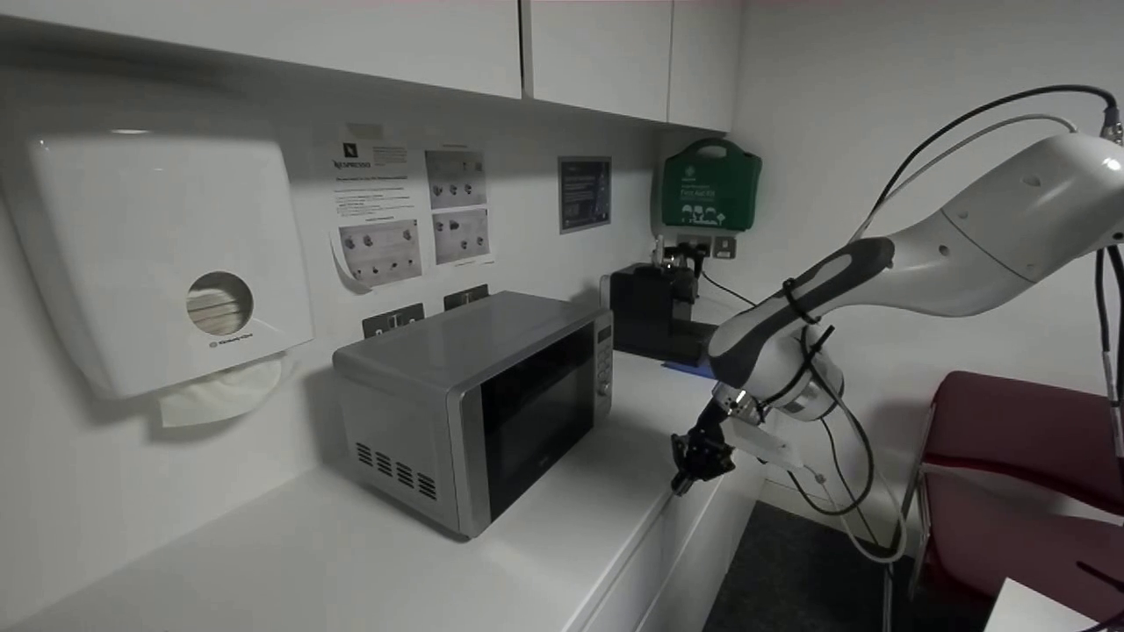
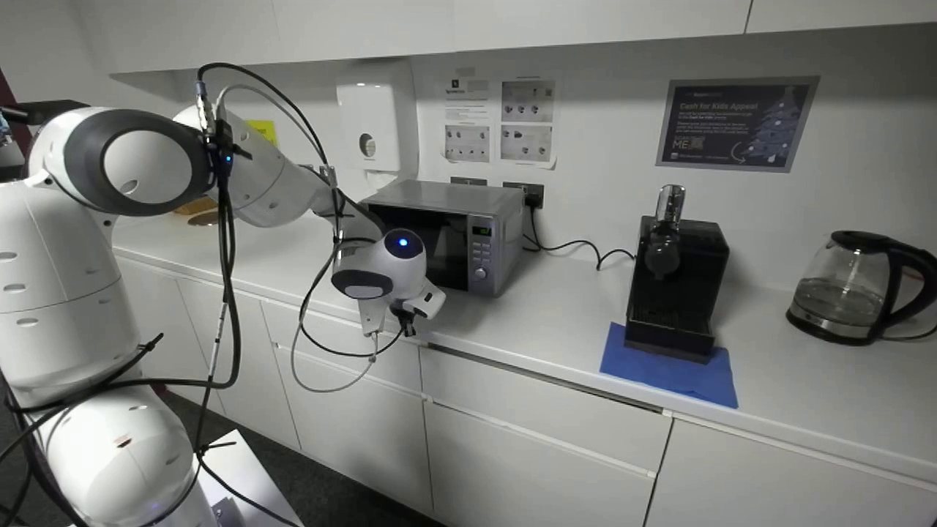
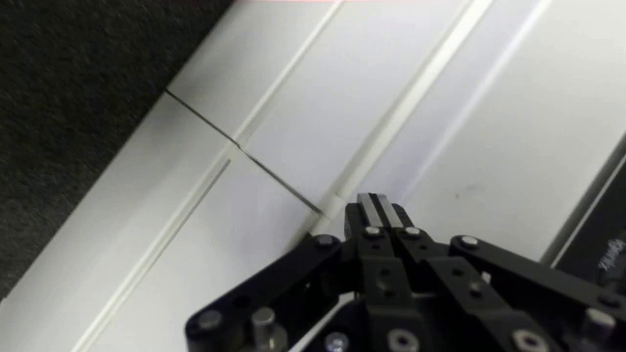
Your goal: Press a button on the microwave.
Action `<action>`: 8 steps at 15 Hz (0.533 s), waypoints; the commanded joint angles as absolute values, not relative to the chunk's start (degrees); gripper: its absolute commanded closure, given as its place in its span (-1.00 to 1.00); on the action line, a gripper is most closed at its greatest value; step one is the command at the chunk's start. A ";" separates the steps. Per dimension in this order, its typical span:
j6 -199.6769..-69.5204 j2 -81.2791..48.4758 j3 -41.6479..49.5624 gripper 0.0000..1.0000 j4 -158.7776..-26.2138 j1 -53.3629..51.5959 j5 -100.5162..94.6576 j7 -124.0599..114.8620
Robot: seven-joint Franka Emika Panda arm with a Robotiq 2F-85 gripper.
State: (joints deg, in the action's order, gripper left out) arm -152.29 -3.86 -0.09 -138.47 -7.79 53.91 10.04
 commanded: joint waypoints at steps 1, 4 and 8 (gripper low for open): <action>-137.00 3.02 0.01 1.00 -140.44 -4.91 38.01 -4.09; -127.68 5.93 0.01 1.00 -138.22 -3.27 25.99 -15.53; -133.60 10.98 -0.74 1.00 -139.00 -1.09 8.25 -21.54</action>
